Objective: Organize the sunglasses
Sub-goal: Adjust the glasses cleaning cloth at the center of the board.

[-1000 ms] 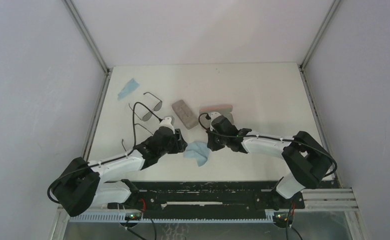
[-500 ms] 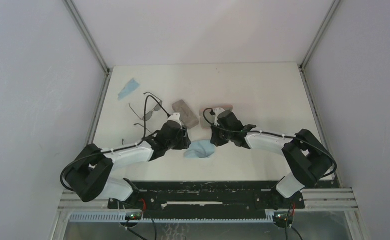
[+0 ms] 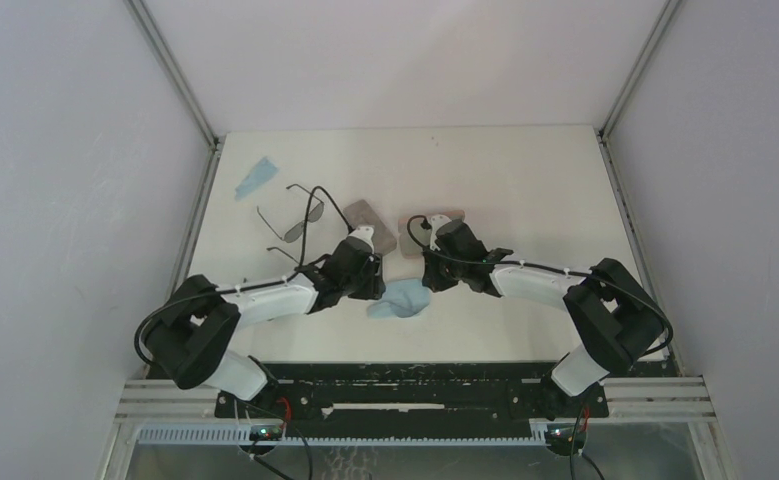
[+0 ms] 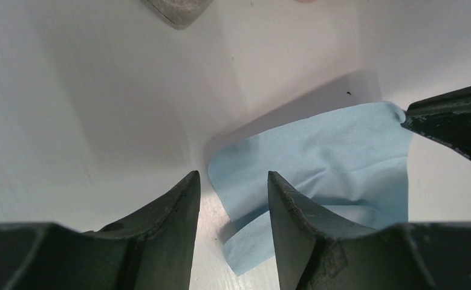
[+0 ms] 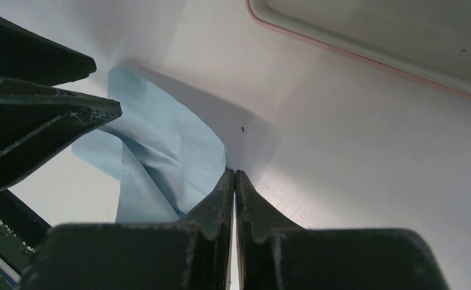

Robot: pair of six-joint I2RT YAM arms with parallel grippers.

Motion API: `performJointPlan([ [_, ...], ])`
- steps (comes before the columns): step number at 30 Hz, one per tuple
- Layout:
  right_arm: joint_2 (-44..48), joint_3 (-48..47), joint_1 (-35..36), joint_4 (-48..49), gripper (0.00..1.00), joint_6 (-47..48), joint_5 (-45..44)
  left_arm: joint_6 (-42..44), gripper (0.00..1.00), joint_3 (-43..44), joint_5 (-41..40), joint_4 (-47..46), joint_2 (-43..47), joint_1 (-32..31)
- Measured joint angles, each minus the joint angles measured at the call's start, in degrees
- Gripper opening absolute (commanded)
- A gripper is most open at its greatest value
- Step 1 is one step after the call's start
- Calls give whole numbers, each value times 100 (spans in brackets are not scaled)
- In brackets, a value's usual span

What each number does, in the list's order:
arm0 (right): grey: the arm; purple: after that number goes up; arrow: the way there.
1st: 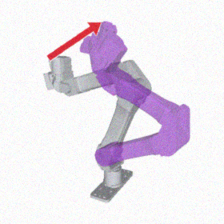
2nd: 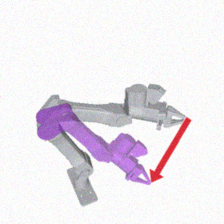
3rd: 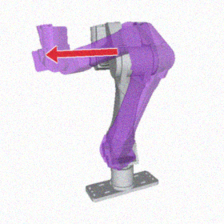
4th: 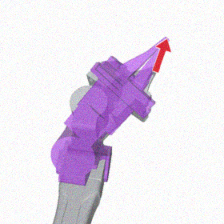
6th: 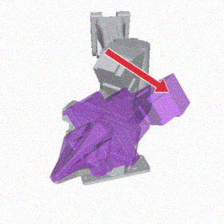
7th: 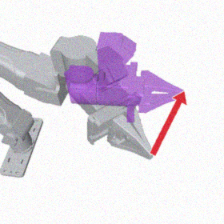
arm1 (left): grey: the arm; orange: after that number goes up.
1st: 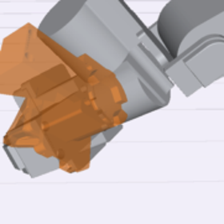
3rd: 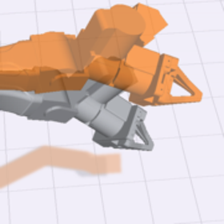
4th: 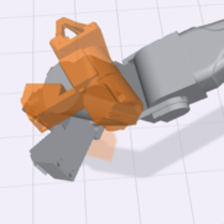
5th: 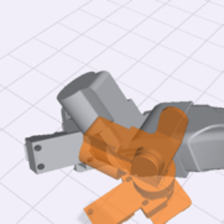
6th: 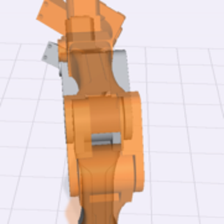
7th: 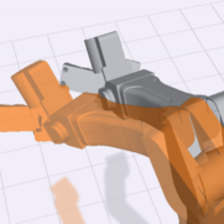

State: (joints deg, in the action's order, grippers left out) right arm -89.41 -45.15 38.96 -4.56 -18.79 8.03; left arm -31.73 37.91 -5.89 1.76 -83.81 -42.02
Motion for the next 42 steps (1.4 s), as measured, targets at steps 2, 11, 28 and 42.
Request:
performJointPlan([
  [2,0,0,-11,0,0,-4,0,46,49,70,-57,118,-74,-72],
  [11,0,0,-37,-9,0,-7,0,166,46,350,-369,387,-435,-282],
  [28,2,2,-37,-157,0,-4,0,306,0,562,-625,306,-739,-398],
  [42,1049,402,26,-85,0,131,-138,564,0,402,-315,181,269,-466],
])
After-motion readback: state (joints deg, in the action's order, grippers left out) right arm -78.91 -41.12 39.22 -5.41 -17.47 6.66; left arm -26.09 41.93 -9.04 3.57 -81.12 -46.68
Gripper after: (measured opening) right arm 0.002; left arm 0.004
